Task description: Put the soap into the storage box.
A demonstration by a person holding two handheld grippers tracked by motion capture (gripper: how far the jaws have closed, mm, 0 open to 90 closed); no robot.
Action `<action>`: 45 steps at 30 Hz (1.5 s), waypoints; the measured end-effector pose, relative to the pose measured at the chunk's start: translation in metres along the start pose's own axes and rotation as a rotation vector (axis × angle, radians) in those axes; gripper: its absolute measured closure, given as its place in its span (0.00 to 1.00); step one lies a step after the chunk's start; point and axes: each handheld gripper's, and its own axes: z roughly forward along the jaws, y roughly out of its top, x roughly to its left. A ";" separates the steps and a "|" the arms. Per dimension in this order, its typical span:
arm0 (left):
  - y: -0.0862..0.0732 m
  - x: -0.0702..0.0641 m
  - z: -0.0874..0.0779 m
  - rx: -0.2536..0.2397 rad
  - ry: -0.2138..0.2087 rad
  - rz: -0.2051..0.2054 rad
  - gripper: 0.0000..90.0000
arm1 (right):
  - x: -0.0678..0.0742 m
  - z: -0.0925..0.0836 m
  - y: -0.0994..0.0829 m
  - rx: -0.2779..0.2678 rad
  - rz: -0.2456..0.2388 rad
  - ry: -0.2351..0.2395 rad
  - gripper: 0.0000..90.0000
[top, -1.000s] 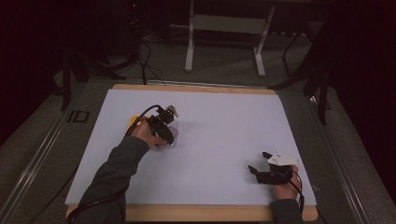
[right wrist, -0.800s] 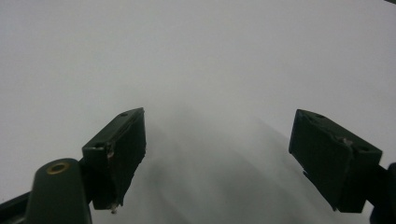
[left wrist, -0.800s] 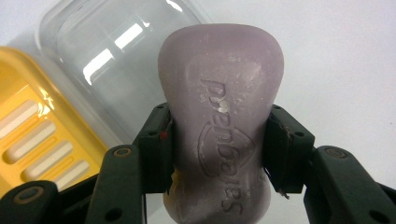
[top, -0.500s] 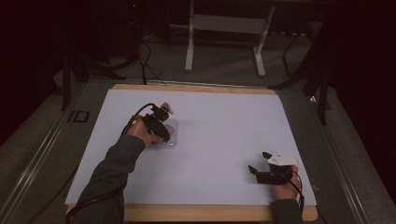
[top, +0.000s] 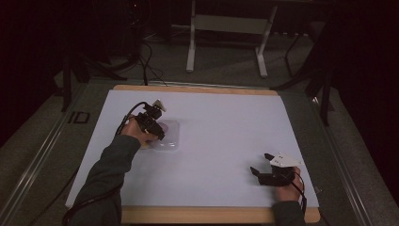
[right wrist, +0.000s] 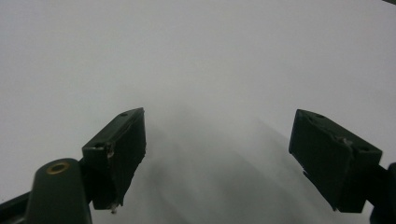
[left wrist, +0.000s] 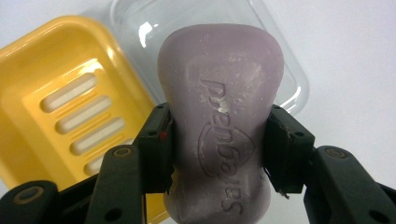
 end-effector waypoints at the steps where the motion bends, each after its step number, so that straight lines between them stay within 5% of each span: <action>1: -0.001 0.003 -0.001 -0.005 0.002 -0.008 0.55 | 0.000 0.000 0.000 0.000 -0.001 0.000 0.21; 45: -0.009 0.047 -0.005 -0.053 0.050 -0.209 0.55 | 0.000 0.000 0.000 0.000 -0.001 0.001 0.21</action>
